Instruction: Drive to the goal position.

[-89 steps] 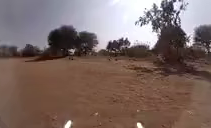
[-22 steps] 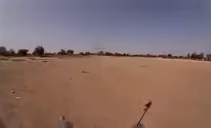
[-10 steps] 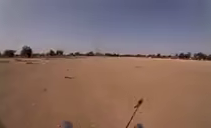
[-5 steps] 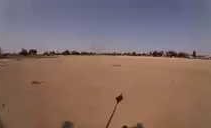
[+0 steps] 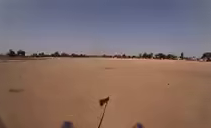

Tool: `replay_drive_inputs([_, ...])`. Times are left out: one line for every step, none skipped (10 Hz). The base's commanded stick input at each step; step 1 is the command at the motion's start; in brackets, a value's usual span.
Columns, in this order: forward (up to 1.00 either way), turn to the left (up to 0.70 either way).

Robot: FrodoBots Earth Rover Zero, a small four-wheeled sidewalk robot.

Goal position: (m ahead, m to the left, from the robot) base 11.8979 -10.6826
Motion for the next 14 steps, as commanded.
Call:
replay_drive_inputs([0.7,0.0])
replay_drive_inputs([0.7,0.0])
replay_drive_inputs([0.7,0.0])
replay_drive_inputs([0.7,-0.01])
replay_drive_inputs([0.7,-0.02])
replay_drive_inputs([0.7,-0.33])
replay_drive_inputs([0.7,-0.33])
replay_drive_inputs([0.7,-0.33])
replay_drive_inputs([0.7,-0.21])
replay_drive_inputs([0.7,-0.12])
replay_drive_inputs([0.7,0.0])
replay_drive_inputs([0.7,0.0])
replay_drive_inputs([0.7,-0.18])
replay_drive_inputs([0.7,-0.24])
